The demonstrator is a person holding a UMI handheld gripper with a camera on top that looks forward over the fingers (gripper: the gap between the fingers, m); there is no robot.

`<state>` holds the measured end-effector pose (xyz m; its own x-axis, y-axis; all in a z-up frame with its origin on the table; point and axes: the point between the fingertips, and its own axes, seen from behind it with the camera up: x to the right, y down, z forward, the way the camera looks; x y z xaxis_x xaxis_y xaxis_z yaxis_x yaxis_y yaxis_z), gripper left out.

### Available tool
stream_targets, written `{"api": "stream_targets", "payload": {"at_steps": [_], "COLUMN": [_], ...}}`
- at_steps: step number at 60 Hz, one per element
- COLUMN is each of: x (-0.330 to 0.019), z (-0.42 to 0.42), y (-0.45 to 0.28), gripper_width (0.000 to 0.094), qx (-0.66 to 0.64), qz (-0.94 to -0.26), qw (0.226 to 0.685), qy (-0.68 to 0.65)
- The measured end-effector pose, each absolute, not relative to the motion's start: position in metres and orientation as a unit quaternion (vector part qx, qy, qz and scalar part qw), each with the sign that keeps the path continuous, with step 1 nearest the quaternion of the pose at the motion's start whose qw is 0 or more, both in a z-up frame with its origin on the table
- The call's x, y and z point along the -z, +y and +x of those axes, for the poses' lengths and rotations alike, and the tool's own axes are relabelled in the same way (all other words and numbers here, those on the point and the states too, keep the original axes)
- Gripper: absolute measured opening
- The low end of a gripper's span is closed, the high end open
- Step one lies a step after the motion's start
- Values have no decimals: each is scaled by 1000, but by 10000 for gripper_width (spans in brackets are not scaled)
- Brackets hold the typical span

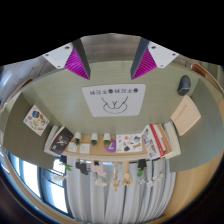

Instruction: Arrange mouse

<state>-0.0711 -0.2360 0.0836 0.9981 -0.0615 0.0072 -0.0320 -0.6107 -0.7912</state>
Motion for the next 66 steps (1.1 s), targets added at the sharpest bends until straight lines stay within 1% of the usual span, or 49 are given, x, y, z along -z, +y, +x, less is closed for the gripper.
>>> {"api": "stream_targets", "payload": {"at_steps": [3,10,24,34,47,52,55,58,60,62,63,66], "x": [-67,-39,-6,10,13,12,14,23,20,20,20,21], "z": [-109,-196,-333,-394,-433,-437,-435,-431,-431,-427,-425,-424], "y": [-246,-257,-255,-228,-175,-159,-151,-147,-145,-143,-142,-141], "gripper_width": [806,806,819,820,816,775,725,663,648,585,536,491], "qx": [6,-19,-60,-62,-56,-55,-49,-42,-47,-43,-41,-41], "qz": [-904,-915,-920,-921,-921,-923,-926,-931,-930,-932,-931,-931], "qw": [428,402,372,360,360,359,356,344,348,348,350,351], "qy": [10,-26,-105,-136,-140,-127,-119,-113,-106,-97,-93,-86]}}
